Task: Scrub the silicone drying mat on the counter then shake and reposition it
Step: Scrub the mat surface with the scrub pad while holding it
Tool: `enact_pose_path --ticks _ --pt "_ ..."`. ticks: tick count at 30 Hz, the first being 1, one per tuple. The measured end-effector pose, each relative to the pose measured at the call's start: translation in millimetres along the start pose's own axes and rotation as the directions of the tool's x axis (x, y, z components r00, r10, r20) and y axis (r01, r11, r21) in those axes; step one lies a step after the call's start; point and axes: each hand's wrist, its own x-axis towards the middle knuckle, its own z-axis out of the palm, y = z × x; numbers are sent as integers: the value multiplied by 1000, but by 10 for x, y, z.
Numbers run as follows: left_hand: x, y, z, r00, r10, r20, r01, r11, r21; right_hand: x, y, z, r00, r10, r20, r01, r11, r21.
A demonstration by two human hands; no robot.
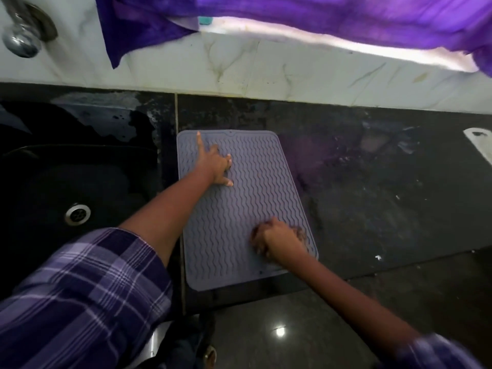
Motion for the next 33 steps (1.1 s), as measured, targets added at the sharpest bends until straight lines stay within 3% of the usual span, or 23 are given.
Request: enact_pose_path --ticks 3,4,8,11,13,15,17,20,23,25,29,31,33 --pt "-172 200 -90 999 -23 -27 23 1000 11 -38 109 -239 978 6 208 -20 998 67" --pt "-223 271 -96 999 -19 -49 18 1000 -15 96 139 -393 978 16 207 -36 995 93" --pt "-409 443 -18 997 -46 -60 40 995 -87 783 199 -621 985 122 -122 -106 986 130" --pt "-444 491 62 996 -55 -64 51 996 -71 713 91 -246 965 149 -214 -146 989 29" --pt "-409 495 69 997 -58 -55 54 996 -66 284 83 50 958 125 -257 -107 991 85" --pt "-366 501 45 998 -64 -19 62 995 -83 -261 71 270 964 94 -247 -56 986 157" --pt "-338 517 28 996 -87 -12 85 993 -87 -591 97 323 989 25 -146 -6 992 129" --pt "-365 568 14 994 -105 -24 103 992 -68 -446 153 23 999 43 33 -49 979 198" --pt "-366 603 3 992 -123 -26 121 990 -66 2 169 -300 983 115 -145 -74 963 260" --pt "-382 612 -6 993 -120 -18 119 991 -57 181 141 -280 963 169 -209 -128 972 197" --pt "-362 590 -41 995 -99 -4 99 994 -40 -105 97 214 971 187 -147 -182 982 46" --pt "-331 565 -104 997 -83 5 83 996 -33 -404 202 303 986 165 0 -162 972 169" --pt "-259 514 -158 997 -71 -35 70 997 -37 -557 346 133 984 26 174 -66 971 229"
